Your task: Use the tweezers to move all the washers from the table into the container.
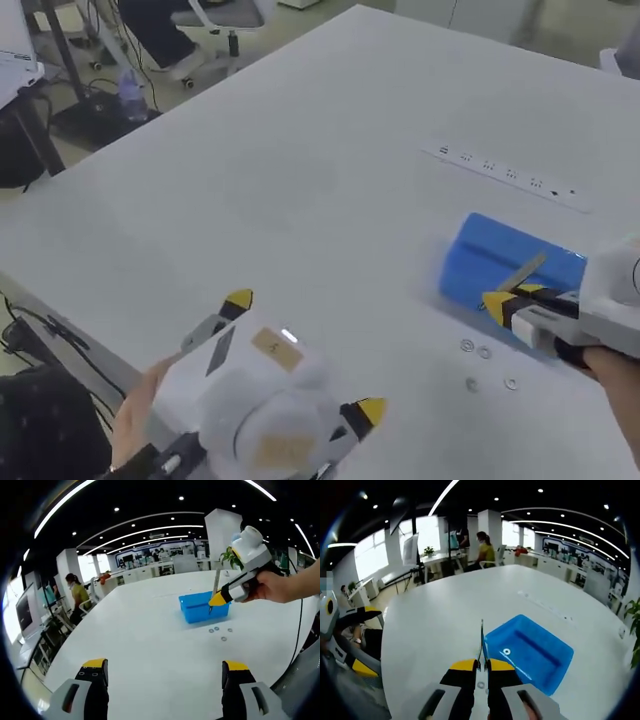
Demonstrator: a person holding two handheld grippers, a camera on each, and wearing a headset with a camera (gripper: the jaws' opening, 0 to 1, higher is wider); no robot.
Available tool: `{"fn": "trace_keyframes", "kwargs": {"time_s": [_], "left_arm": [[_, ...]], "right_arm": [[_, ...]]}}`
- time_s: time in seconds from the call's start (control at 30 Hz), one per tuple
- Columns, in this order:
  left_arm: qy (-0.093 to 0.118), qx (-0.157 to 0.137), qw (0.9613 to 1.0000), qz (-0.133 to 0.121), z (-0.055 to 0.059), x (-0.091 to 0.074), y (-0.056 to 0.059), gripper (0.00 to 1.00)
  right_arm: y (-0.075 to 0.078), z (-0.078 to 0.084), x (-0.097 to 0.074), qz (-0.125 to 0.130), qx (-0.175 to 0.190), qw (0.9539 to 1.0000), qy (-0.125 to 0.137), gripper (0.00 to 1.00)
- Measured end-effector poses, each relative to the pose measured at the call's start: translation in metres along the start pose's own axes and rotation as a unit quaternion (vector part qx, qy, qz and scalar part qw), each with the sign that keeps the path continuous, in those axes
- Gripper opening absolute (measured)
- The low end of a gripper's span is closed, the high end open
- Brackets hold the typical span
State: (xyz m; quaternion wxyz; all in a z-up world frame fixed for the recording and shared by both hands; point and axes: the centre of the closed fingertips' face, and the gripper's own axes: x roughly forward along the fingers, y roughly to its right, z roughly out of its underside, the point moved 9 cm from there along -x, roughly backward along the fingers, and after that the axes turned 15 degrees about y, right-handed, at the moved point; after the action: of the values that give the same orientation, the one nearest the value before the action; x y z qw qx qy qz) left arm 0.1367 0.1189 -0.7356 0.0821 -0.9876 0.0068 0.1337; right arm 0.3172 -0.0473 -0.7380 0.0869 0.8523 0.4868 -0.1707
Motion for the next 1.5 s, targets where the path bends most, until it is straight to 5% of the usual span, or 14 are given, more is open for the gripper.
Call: {"fn": "trace_keyframes", "kwargs": {"time_s": [0.6,1.5], "left_arm": [[-0.011,0.007,0.9999,0.007,0.002,0.001,0.002,0.96],[-0.018,0.010,0.9998,0.003,0.003,0.001,0.001,0.96]], "right_arm": [[0.011,0.038,0.013,0.004,0.032,0.9987,-0.040,0.05],[0.012,0.041,0.018,0.015,0.033,0.9987,-0.037,0.05]]}}
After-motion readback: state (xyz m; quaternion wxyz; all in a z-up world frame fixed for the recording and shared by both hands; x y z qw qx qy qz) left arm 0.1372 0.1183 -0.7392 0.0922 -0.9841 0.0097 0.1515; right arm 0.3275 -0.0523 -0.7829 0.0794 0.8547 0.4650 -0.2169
